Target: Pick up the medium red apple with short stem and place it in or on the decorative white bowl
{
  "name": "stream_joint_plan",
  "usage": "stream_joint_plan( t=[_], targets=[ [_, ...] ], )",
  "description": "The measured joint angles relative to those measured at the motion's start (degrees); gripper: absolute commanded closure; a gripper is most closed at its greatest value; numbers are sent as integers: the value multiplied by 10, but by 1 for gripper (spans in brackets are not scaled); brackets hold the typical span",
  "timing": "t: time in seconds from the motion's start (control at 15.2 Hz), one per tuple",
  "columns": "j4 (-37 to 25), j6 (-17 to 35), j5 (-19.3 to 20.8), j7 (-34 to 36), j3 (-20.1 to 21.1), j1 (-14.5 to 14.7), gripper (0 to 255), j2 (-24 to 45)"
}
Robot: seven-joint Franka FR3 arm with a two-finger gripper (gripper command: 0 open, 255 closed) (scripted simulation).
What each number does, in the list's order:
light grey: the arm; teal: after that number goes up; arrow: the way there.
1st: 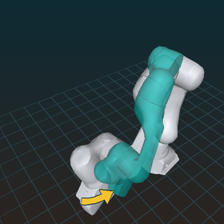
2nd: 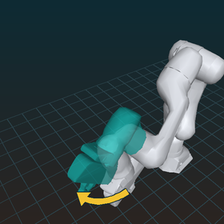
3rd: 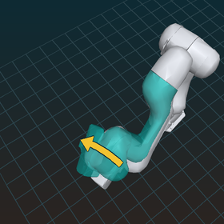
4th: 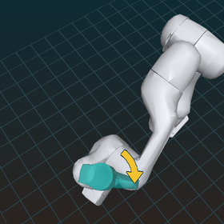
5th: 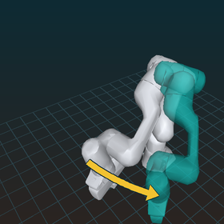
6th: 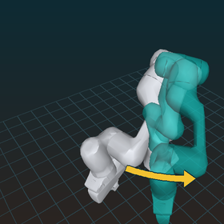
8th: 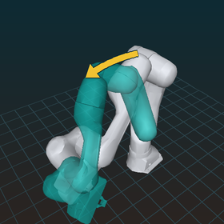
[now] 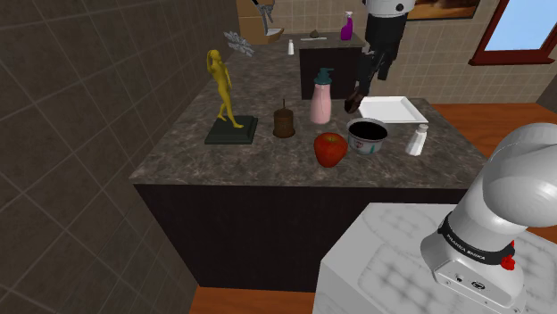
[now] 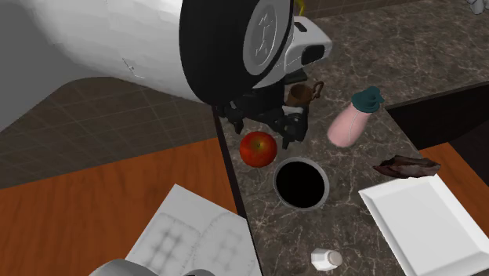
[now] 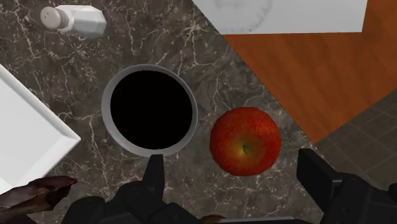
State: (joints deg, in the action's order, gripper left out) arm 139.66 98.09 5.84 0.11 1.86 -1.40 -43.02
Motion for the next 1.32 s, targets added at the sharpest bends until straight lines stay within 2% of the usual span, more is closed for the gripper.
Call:
stream_joint_plan(
  t=[0.2, 0.79, 1.32],
  targets=[
    [11, 24, -10, 15, 0, -2, 0, 15],
    [54, 194, -85, 104, -2, -6, 0, 141],
    [93, 274, -95, 108, -1, -5, 0, 180]
  ],
)
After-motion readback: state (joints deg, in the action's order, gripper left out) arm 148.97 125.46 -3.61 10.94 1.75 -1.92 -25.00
